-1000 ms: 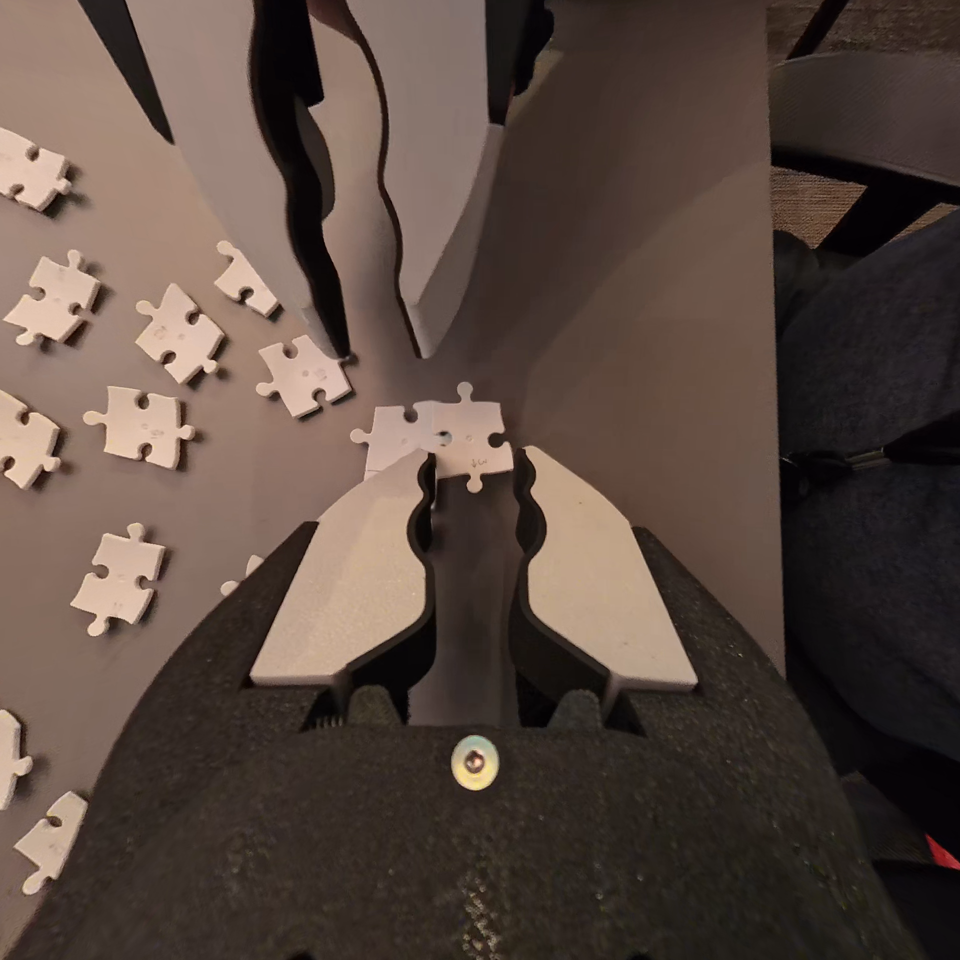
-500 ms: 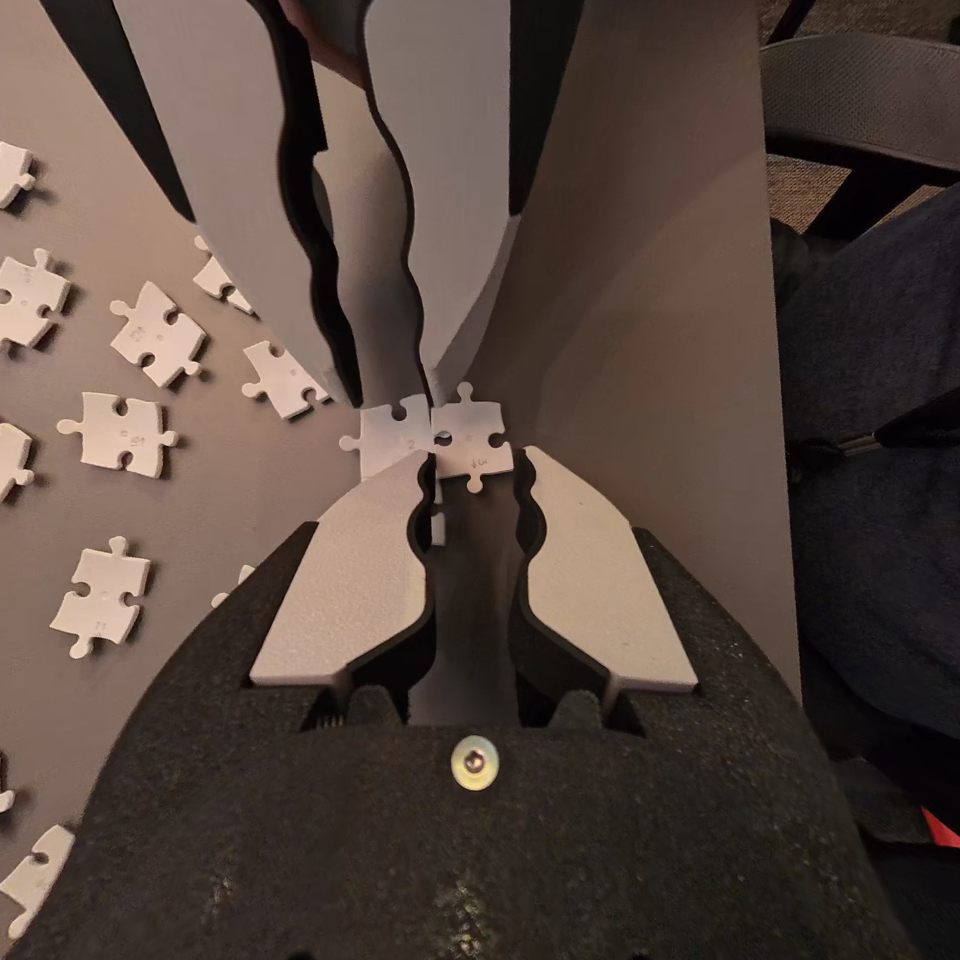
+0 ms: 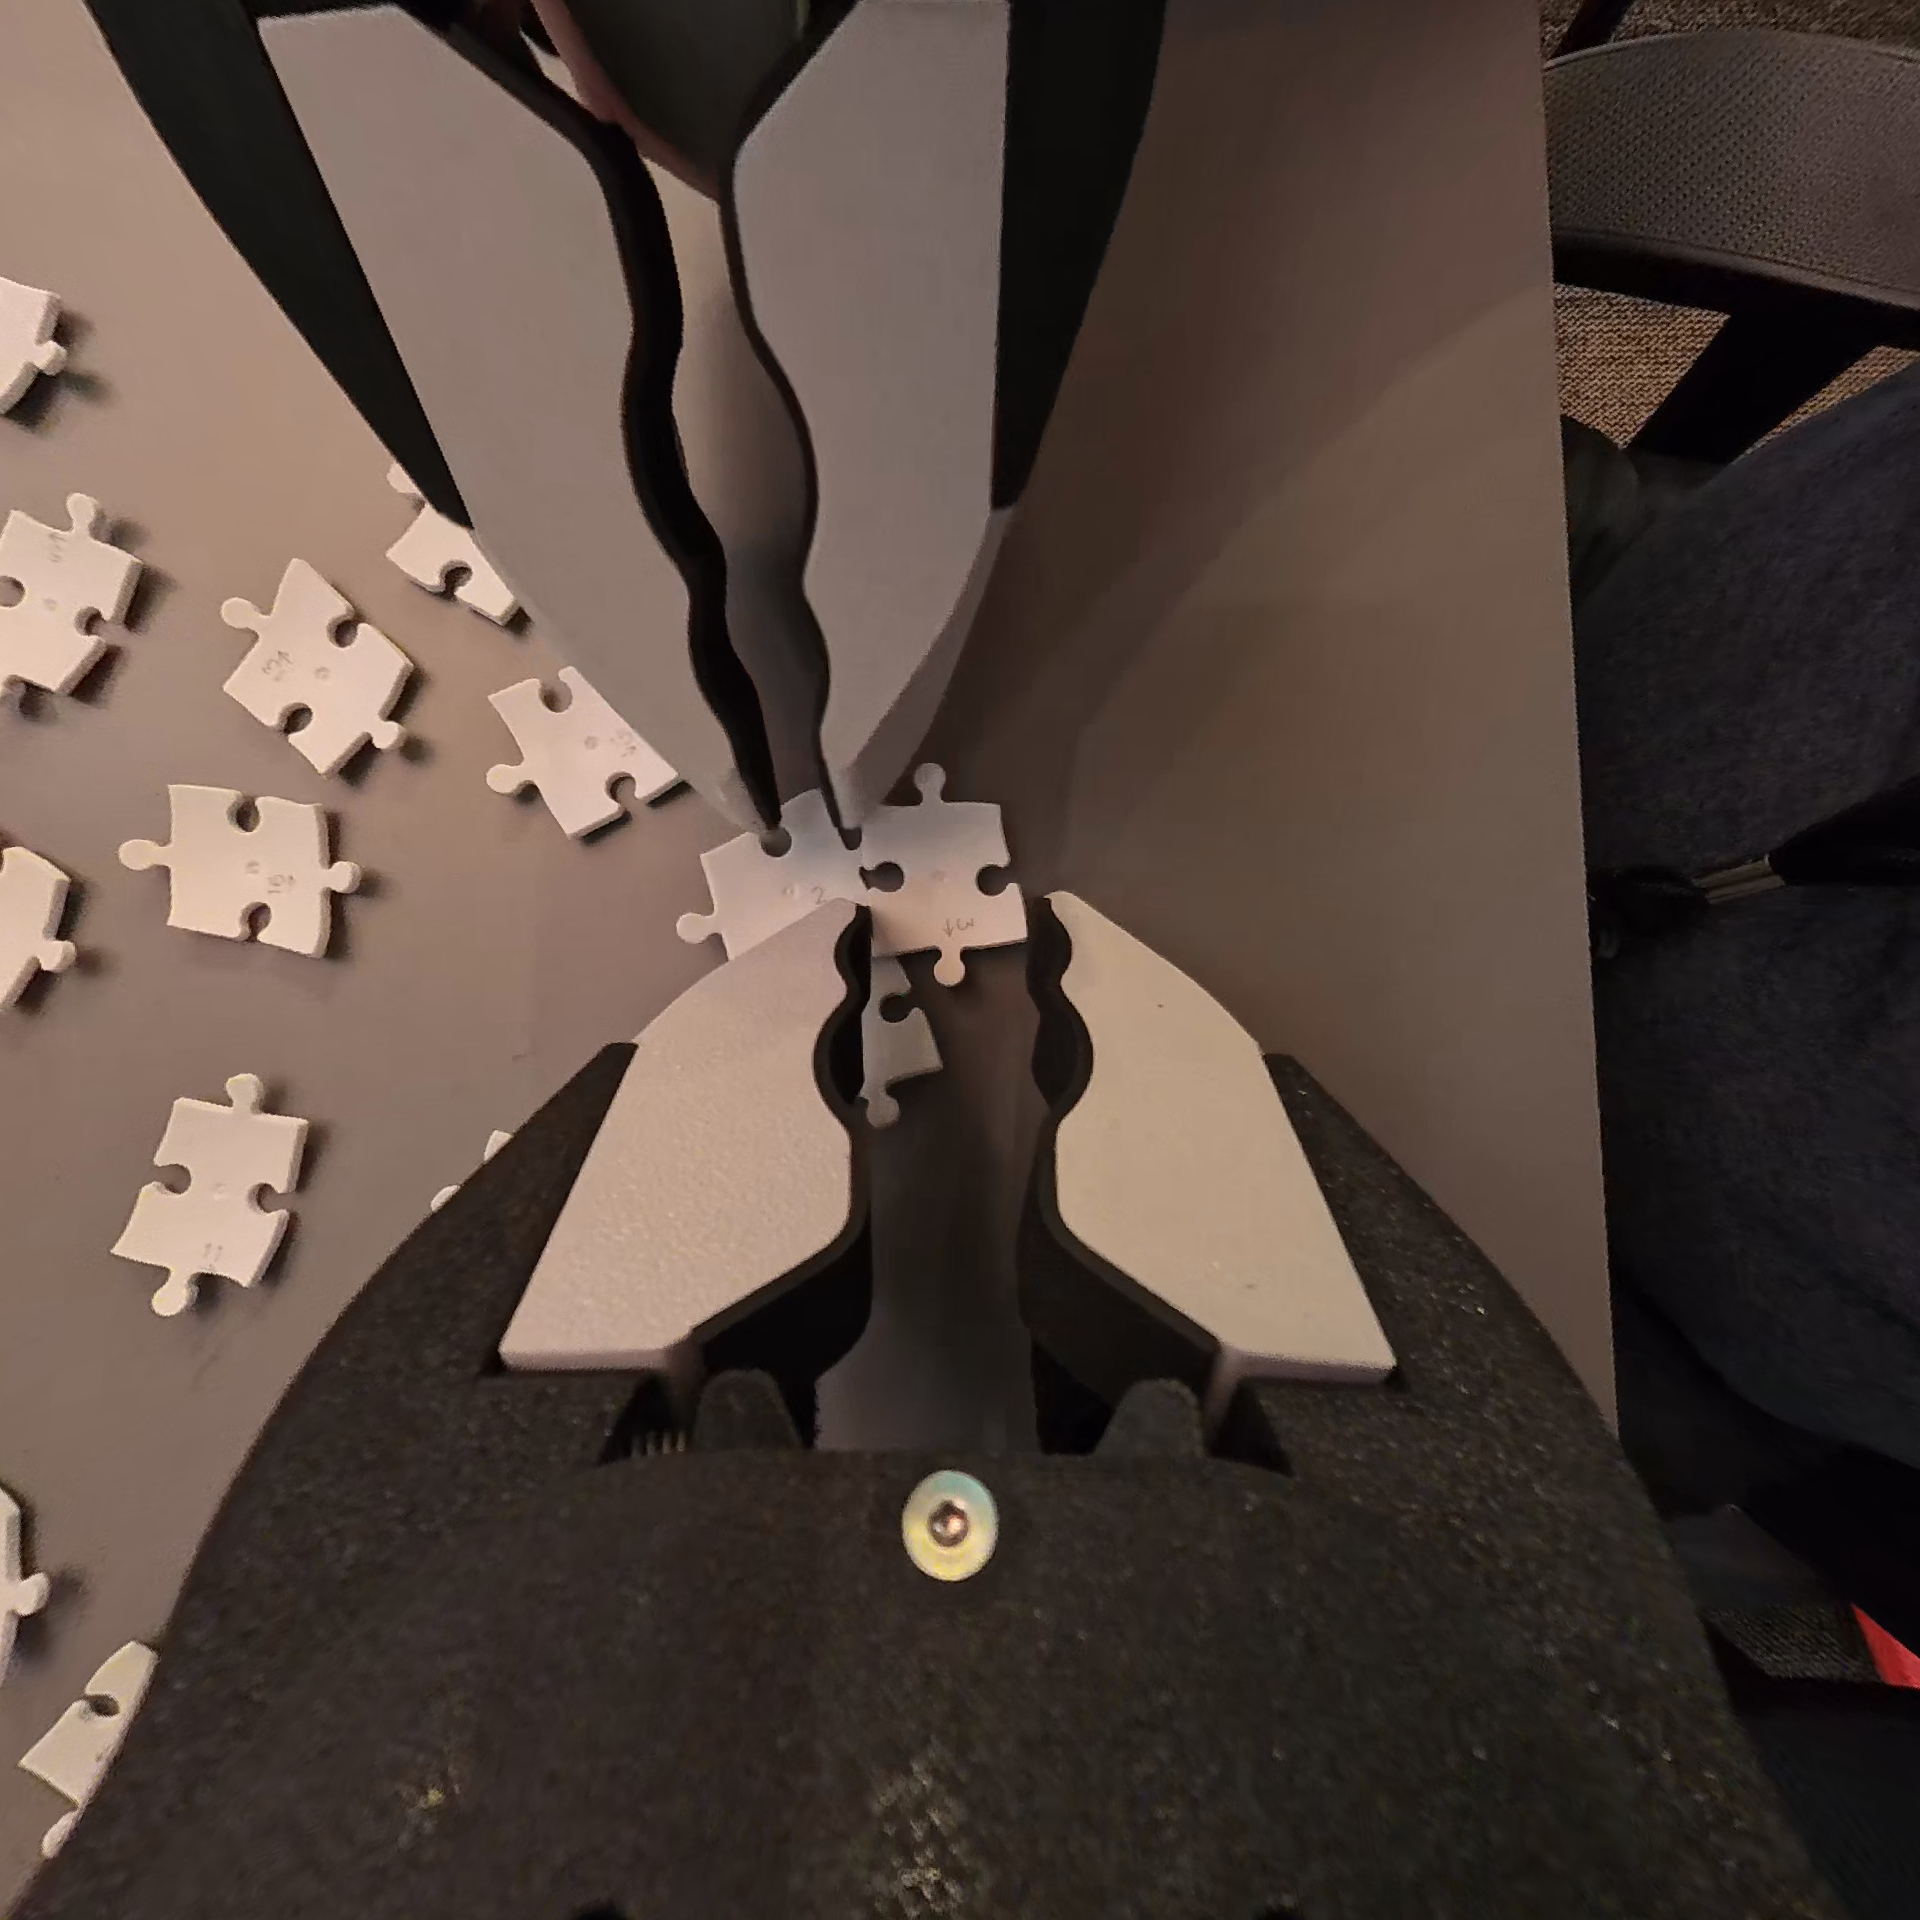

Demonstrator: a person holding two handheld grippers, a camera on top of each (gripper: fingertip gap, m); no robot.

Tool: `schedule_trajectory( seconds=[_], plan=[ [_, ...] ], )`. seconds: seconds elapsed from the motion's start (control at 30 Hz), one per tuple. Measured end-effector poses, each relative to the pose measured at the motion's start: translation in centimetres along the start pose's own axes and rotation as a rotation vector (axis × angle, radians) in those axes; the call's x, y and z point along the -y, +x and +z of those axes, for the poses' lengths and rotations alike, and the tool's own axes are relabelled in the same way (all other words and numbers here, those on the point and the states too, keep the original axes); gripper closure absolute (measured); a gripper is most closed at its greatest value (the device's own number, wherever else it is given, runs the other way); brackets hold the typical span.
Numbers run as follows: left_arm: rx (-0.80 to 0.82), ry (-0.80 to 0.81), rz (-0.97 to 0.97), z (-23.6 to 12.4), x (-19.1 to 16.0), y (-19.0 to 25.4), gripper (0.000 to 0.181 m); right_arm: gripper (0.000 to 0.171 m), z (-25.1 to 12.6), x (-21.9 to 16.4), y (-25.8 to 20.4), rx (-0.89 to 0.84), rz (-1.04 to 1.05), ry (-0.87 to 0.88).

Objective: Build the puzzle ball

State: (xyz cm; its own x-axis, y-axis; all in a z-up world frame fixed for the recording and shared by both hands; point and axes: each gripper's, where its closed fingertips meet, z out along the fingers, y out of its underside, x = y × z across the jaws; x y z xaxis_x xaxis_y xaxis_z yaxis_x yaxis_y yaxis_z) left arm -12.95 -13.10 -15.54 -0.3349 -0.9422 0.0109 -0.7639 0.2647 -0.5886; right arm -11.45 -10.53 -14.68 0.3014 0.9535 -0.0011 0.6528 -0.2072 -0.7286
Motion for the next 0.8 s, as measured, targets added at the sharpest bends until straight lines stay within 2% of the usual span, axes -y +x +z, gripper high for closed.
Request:
schedule_trajectory(
  seconds=[0.13, 0.3, 0.53, 0.8],
  plan=[
    [0.006, -0.01, 0.001, -0.2, -0.3, -0.1, 0.152, 0.169, 0.0, -0.4, 0.4, -0.011, -0.023, -0.037],
    [0.003, -0.013, -0.001, -0.4, -0.5, 0.0, 0.153, 0.17, -0.1, 0.3, 0.5, 0.005, -0.042, -0.022],
    [-0.012, -0.015, -0.003, -0.8, -1.1, 0.2, 0.153, 0.17, 0.6, 1.9, 0.4, 0.11, -0.095, 0.012],
    [-0.003, -0.009, -0.012, -1.0, -1.2, 0.3, 0.153, 0.17, 1.7, 0.9, 0.2, 0.118, -0.117, -0.088]
  ],
)
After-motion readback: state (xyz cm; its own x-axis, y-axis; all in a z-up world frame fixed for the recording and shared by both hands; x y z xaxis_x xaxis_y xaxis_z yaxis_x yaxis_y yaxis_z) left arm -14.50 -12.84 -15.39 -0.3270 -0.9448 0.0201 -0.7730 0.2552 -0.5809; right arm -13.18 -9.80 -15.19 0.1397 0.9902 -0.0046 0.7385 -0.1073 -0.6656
